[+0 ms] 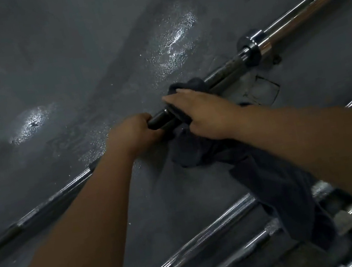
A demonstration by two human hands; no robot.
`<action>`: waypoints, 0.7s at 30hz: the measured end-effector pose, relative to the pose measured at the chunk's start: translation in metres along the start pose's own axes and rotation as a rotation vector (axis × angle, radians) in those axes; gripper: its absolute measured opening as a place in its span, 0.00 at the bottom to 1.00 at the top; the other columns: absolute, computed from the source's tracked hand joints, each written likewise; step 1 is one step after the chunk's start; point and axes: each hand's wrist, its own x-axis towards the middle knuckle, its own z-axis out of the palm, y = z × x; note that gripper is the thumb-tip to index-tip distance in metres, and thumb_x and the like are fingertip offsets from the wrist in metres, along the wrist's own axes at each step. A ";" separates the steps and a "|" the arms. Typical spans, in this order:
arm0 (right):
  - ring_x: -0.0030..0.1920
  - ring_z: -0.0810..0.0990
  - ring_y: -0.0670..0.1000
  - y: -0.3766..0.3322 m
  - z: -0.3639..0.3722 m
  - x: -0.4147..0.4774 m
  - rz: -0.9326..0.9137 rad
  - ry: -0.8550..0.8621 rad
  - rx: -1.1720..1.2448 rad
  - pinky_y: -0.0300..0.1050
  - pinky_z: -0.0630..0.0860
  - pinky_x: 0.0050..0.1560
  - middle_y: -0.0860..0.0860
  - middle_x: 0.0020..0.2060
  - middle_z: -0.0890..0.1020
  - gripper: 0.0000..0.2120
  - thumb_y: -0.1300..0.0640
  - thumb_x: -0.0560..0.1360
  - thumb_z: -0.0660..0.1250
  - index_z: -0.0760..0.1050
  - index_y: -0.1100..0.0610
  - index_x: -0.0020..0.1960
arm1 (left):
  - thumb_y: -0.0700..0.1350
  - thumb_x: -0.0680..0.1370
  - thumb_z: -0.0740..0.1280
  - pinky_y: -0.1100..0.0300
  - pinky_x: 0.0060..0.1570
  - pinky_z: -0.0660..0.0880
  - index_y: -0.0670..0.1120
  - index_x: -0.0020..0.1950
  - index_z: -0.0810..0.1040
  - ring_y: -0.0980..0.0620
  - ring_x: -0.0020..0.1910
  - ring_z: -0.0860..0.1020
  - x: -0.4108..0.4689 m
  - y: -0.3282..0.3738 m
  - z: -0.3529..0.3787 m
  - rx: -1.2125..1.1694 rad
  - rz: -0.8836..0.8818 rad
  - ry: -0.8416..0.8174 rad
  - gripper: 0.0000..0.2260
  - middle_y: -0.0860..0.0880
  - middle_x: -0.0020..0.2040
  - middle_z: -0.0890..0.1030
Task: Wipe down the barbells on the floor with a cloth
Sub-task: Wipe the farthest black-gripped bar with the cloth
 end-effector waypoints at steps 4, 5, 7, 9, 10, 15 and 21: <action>0.75 0.62 0.62 0.074 -0.042 -0.010 0.305 0.276 -0.159 0.53 0.60 0.75 0.61 0.74 0.66 0.37 0.46 0.66 0.57 0.67 0.60 0.72 | 0.58 0.71 0.70 0.57 0.39 0.74 0.51 0.48 0.78 0.45 0.43 0.80 0.005 0.002 -0.002 -0.012 -0.028 -0.023 0.12 0.47 0.42 0.81; 0.77 0.56 0.61 0.079 -0.040 -0.016 0.371 0.301 -0.148 0.54 0.55 0.77 0.61 0.77 0.60 0.39 0.42 0.68 0.56 0.63 0.60 0.75 | 0.60 0.72 0.69 0.56 0.40 0.74 0.52 0.49 0.78 0.44 0.43 0.80 0.002 0.004 0.001 0.068 -0.033 0.030 0.13 0.47 0.42 0.80; 0.79 0.46 0.60 0.056 -0.010 -0.030 0.446 0.314 -0.046 0.55 0.48 0.77 0.58 0.80 0.48 0.45 0.35 0.72 0.61 0.53 0.57 0.80 | 0.62 0.73 0.67 0.56 0.39 0.73 0.53 0.47 0.74 0.43 0.42 0.79 -0.007 0.010 0.010 0.209 -0.036 0.163 0.14 0.48 0.41 0.78; 0.79 0.47 0.61 0.021 0.028 -0.054 0.441 0.280 -0.055 0.58 0.54 0.76 0.56 0.80 0.45 0.52 0.31 0.68 0.66 0.48 0.53 0.81 | 0.63 0.74 0.65 0.56 0.36 0.68 0.54 0.47 0.71 0.42 0.42 0.79 -0.018 0.015 0.022 0.241 -0.026 0.274 0.14 0.48 0.39 0.76; 0.77 0.52 0.62 0.007 0.041 -0.068 0.375 0.248 -0.155 0.59 0.60 0.73 0.58 0.79 0.50 0.51 0.32 0.67 0.68 0.51 0.52 0.80 | 0.63 0.74 0.65 0.56 0.36 0.67 0.53 0.47 0.72 0.42 0.42 0.79 -0.023 0.014 0.027 0.234 -0.018 0.312 0.15 0.48 0.40 0.77; 0.57 0.75 0.61 0.059 -0.014 -0.064 0.162 0.283 -0.120 0.55 0.75 0.56 0.56 0.55 0.76 0.26 0.47 0.64 0.67 0.76 0.51 0.62 | 0.63 0.74 0.63 0.53 0.38 0.70 0.51 0.53 0.72 0.41 0.45 0.79 -0.045 0.009 0.048 0.170 0.079 0.386 0.17 0.48 0.47 0.80; 0.66 0.69 0.66 0.029 0.021 -0.051 0.530 0.751 -0.028 0.53 0.61 0.70 0.61 0.64 0.73 0.23 0.46 0.70 0.65 0.76 0.56 0.62 | 0.60 0.69 0.60 0.49 0.50 0.70 0.46 0.64 0.73 0.41 0.52 0.77 -0.070 0.018 0.072 0.157 0.102 0.437 0.28 0.45 0.53 0.79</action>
